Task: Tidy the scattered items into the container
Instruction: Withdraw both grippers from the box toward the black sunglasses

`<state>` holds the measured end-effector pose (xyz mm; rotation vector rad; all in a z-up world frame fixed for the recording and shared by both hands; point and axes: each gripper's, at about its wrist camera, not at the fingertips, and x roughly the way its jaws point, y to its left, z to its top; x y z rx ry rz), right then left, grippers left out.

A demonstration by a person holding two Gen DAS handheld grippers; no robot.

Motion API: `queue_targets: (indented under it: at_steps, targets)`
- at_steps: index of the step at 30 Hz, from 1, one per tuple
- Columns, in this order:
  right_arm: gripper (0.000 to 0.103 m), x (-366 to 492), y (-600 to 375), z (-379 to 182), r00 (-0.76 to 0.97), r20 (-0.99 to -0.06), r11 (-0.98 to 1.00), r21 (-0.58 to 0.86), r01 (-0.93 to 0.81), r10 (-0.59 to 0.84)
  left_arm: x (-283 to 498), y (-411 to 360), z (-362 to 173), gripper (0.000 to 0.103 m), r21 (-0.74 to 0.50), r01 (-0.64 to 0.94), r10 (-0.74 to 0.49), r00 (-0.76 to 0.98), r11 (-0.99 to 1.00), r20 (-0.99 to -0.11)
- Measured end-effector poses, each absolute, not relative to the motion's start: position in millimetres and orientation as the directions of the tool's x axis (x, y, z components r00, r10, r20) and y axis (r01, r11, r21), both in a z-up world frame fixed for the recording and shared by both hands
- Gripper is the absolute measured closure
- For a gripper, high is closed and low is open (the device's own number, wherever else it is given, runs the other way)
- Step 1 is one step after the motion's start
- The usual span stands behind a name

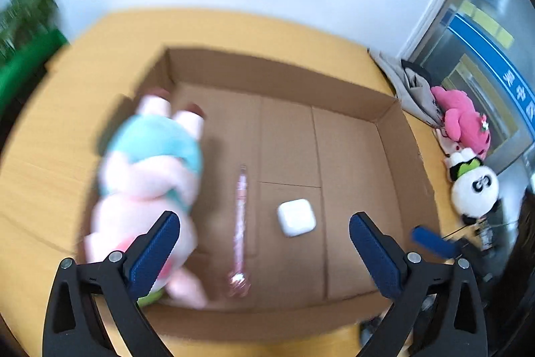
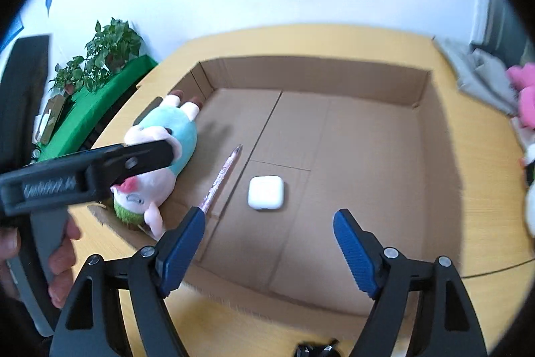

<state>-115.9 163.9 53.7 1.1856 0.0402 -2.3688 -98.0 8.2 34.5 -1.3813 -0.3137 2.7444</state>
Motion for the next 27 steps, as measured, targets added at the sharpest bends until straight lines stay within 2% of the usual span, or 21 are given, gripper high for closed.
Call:
queue_targets:
  at_steps: [6,15,27]
  targets:
    - [0.024,-43.9,180.6,54.3,-0.586,-0.738,-0.912,0.1,0.397,-0.336,-43.5,16.3,35.7,0.0,-0.162,0.042,0.098,-0.639,-0.986,-0.763]
    - [0.024,-37.8,199.2,55.9,-0.607,-0.74,-0.918,0.037,0.394,-0.291,-8.3,36.1,19.2,0.0,-0.165,0.041,0.104,-0.626,-0.985,-0.773]
    - [0.024,-35.3,219.1,57.6,-0.614,-0.733,-0.919,0.039,0.392,-0.293,5.0,52.6,19.2,0.001,-0.171,0.043,0.109,-0.614,-0.984,-0.782]
